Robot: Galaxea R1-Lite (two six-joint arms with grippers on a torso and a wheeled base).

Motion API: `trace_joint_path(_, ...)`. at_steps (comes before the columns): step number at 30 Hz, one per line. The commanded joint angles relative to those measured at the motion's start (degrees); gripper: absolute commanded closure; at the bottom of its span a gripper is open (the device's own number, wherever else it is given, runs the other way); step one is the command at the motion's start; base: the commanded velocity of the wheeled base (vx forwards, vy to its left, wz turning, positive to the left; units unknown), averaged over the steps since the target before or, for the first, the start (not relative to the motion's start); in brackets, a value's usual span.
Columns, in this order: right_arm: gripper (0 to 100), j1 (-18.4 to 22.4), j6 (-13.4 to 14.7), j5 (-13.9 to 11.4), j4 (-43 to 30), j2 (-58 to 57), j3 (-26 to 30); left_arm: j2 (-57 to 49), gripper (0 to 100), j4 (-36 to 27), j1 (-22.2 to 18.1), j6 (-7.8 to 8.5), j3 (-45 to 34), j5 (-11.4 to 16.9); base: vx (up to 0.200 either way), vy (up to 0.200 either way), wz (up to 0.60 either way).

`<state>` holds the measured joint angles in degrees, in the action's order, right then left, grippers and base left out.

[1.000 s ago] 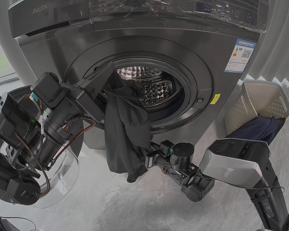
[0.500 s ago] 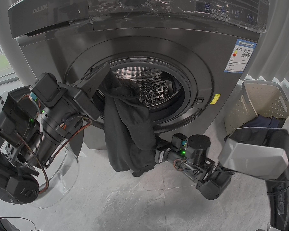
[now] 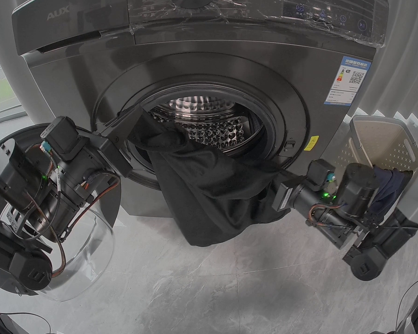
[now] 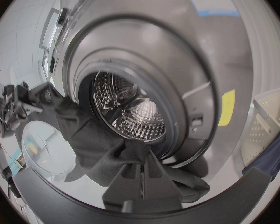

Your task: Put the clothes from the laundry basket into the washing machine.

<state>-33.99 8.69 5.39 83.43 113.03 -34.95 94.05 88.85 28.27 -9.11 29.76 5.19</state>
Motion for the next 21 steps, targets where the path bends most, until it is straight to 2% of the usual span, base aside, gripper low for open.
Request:
trace_joint_path(1,100,2.43,0.27,-0.03,-0.02,-10.11,4.89,0.08,100,0.01,-2.25,-0.21,-1.46,0.08,0.000,0.000,0.00)
trace_joint_path(4,100,2.79,-0.08,-0.11,-0.55,-13.28,7.97,0.17,100,0.01,-3.13,-0.91,-1.72,0.17,0.000,0.000,0.00)
trace_joint_path(8,100,3.31,-0.17,-0.47,-0.90,-14.51,7.88,0.26,100,0.01,-4.36,-1.79,-1.72,0.43,0.000,0.000,0.00)
trace_joint_path(10,100,4.90,-0.17,-0.64,-0.73,-14.42,7.44,0.34,100,0.01,-5.07,-1.97,-1.90,0.43,0.000,0.000,0.00)
trace_joint_path(14,100,6.65,-0.08,-1.35,-0.11,-14.24,7.53,0.61,100,0.10,-6.12,-1.97,-2.34,0.52,0.000,0.000,0.00)
trace_joint_path(21,100,6.92,-0.08,-1.43,-0.02,-14.15,8.32,0.70,100,0.10,-6.47,-1.79,-3.04,0.70,0.000,0.000,0.00)
